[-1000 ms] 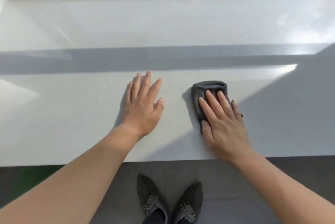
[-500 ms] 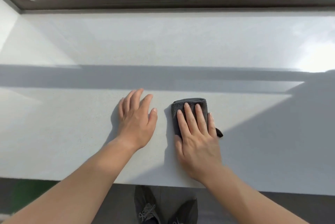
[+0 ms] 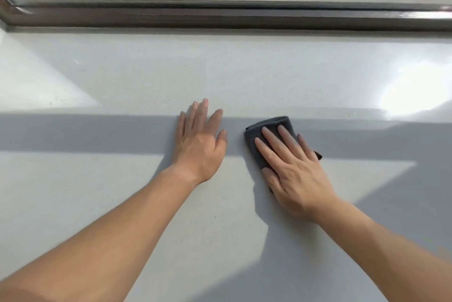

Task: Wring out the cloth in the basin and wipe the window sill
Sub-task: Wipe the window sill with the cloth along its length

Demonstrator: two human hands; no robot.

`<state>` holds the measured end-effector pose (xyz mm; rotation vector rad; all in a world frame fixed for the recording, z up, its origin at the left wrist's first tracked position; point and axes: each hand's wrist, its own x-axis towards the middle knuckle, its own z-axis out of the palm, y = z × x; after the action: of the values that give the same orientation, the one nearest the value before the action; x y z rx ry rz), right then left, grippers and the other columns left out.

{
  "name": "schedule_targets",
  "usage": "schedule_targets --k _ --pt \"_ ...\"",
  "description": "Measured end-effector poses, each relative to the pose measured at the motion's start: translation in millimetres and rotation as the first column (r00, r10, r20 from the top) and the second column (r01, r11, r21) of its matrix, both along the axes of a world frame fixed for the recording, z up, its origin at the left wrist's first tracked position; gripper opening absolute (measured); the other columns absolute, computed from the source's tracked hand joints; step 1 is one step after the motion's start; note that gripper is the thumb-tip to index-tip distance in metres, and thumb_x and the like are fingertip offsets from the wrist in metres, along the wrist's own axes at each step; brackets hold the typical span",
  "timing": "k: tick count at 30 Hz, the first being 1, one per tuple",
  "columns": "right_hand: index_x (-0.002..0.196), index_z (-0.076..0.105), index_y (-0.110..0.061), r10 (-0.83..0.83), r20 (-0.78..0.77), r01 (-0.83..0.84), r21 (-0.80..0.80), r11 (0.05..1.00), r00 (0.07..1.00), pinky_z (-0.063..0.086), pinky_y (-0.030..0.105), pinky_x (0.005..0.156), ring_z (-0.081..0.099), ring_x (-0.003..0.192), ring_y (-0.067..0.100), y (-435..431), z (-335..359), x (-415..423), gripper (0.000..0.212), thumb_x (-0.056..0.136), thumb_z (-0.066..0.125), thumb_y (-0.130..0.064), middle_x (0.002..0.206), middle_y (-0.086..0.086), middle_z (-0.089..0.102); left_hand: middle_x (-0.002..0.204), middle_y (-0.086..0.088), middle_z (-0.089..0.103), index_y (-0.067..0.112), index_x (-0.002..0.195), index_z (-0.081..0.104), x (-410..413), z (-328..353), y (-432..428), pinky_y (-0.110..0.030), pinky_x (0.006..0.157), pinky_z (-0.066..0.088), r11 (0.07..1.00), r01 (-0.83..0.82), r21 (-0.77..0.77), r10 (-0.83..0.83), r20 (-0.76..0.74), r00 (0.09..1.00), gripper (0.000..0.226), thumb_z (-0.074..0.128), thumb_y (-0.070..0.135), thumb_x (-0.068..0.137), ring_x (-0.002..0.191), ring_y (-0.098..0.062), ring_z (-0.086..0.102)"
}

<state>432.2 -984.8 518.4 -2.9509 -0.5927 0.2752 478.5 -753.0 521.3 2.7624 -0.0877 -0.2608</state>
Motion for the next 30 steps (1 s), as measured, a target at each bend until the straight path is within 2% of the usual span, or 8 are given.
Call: schedule_targets --k 3,5,11,14,17,19,24,30 --pt "0.159 0.008 -0.035 -0.41 -0.042 0.41 0.009 0.912 0.911 -0.003 0.044 0.124 -0.009 0.154 0.014 -18.2 1.0 69.0 0.062 0.099 0.019 -0.046 0.168 -0.012 -0.002 0.166 0.0 -0.009 0.028 0.156 0.013 16.1 -2.3 3.2 -0.043 0.121 -0.012 0.999 0.017 0.028 -0.017 -0.004 1.0 0.055 0.021 0.041 0.103 0.15 -0.017 -0.017" --pt "0.159 0.001 -0.032 -0.514 -0.029 0.514 -0.025 0.858 0.857 -0.005 0.045 0.124 -0.014 0.153 0.017 -2.1 -0.6 88.9 0.062 0.101 0.019 -0.043 0.168 -0.01 -0.008 0.166 -0.001 -0.008 0.028 0.156 0.013 29.1 -2.7 1.3 -0.043 0.121 -0.011 0.999 0.032 0.022 -0.032 0.003 0.999 0.055 0.018 0.042 0.102 0.151 -0.017 -0.017" --pt "0.159 0.021 -0.029 -0.001 0.02 0.0 0.035 0.999 1.0 0.006 0.045 0.124 0.002 0.155 0.018 14.5 -2.7 60.0 0.061 0.1 0.026 -0.044 0.167 -0.008 0.01 0.166 -0.006 -0.001 0.026 0.155 0.02 71.9 -1.2 -12.1 -0.043 0.121 -0.011 1.0 0.003 -0.017 -0.002 0.044 0.999 0.055 0.027 0.039 0.102 0.152 -0.021 -0.011" --pt "0.159 0.015 -0.032 -0.232 0.033 0.231 0.013 0.973 0.972 0.002 0.044 0.125 -0.002 0.155 0.016 -10.7 -4.9 117.4 0.061 0.099 0.022 -0.045 0.168 -0.01 0.007 0.166 -0.004 -0.012 0.028 0.157 0.009 89.9 -1.6 -15.3 -0.044 0.12 -0.016 0.999 0.029 -0.023 -0.029 0.001 1.0 0.057 0.022 0.041 0.102 0.15 -0.019 -0.02" --pt "0.16 0.006 -0.032 -0.547 -0.004 0.547 0.035 0.836 0.837 -0.005 0.045 0.124 -0.009 0.154 0.017 -5.3 -3.4 170.6 0.061 0.102 0.024 -0.041 0.168 -0.01 -0.003 0.165 -0.003 -0.018 0.029 0.157 0.001 99.1 -6.0 -21.7 -0.046 0.119 -0.016 0.999 0.025 0.035 -0.024 -0.035 0.999 0.061 0.02 0.042 0.101 0.149 -0.02 -0.025" --pt "0.16 0.004 -0.031 -0.485 0.005 0.484 0.027 0.874 0.875 -0.006 0.047 0.124 -0.011 0.154 0.018 17.3 -4.2 172.0 0.062 0.102 0.025 -0.041 0.168 -0.009 -0.005 0.164 -0.005 -0.019 0.029 0.157 -0.002 99.5 -8.1 -24.8 -0.047 0.119 -0.016 0.997 0.021 0.075 -0.019 -0.029 0.999 0.062 0.021 0.042 0.1 0.149 -0.022 -0.025" --pt "0.159 0.017 -0.031 -0.05 0.016 0.049 0.026 0.998 0.999 0.003 0.046 0.125 0.0 0.155 0.017 22.4 -2.2 152.0 0.063 0.098 0.02 -0.046 0.167 -0.01 0.008 0.164 -0.004 -0.019 0.031 0.157 -0.003 99.6 -7.8 -23.3 -0.047 0.119 -0.016 0.997 0.024 0.069 -0.023 -0.019 1.0 0.065 0.024 0.044 0.099 0.149 -0.021 -0.025" --pt "0.159 0.01 -0.029 -0.547 0.0 0.545 0.083 0.834 0.837 -0.003 0.051 0.123 -0.007 0.154 0.022 21.1 -3.0 248.8 0.062 0.1 0.025 -0.039 0.169 -0.006 0.001 0.162 -0.004 -0.026 0.03 0.156 -0.009 99.9 -8.5 -24.3 -0.049 0.117 -0.019 0.996 0.04 0.082 -0.037 -0.034 0.999 0.066 0.02 0.044 0.099 0.146 -0.022 -0.031"
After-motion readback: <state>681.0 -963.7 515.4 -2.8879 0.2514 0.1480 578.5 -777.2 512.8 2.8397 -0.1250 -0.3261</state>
